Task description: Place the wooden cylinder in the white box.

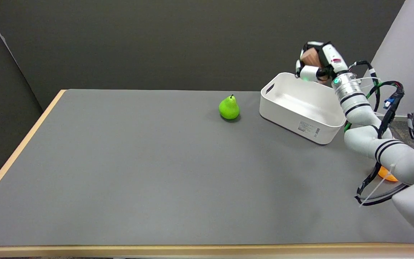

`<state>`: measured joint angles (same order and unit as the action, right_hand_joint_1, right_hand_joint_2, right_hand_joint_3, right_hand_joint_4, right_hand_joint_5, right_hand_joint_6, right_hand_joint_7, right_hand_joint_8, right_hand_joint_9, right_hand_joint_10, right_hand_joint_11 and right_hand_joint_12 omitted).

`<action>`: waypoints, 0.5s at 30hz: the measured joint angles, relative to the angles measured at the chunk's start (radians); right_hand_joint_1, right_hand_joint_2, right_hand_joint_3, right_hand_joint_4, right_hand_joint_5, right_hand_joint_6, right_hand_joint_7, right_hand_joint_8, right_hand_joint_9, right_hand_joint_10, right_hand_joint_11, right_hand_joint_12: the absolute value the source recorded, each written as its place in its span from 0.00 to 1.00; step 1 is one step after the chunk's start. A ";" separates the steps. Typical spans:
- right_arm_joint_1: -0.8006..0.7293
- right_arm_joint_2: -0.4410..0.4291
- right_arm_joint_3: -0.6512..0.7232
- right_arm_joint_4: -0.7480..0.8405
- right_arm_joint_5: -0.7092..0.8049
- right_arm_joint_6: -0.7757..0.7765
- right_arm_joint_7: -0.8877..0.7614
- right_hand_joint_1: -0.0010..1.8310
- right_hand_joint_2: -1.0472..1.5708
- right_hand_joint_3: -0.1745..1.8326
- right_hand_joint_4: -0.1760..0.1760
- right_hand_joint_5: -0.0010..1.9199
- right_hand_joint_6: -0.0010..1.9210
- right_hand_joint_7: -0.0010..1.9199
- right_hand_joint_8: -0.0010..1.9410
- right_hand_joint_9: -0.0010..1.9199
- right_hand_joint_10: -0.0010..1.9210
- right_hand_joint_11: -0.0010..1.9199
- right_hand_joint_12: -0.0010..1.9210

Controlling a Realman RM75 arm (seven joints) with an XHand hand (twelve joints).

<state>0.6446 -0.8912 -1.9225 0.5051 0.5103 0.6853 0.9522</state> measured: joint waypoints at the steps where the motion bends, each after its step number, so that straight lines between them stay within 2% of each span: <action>1: 0.009 -0.001 -0.003 -0.017 -0.018 -0.020 0.000 0.47 0.75 0.58 0.52 0.33 1.00 0.44 1.00 0.61 1.00 0.46 1.00; 15: 0.050 -0.004 -0.043 -0.168 -0.186 -0.206 -0.003 0.46 0.76 0.57 0.52 0.33 1.00 0.41 1.00 0.60 1.00 0.43 1.00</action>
<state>0.6947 -0.8955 -1.9657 0.3368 0.3244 0.4794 0.9492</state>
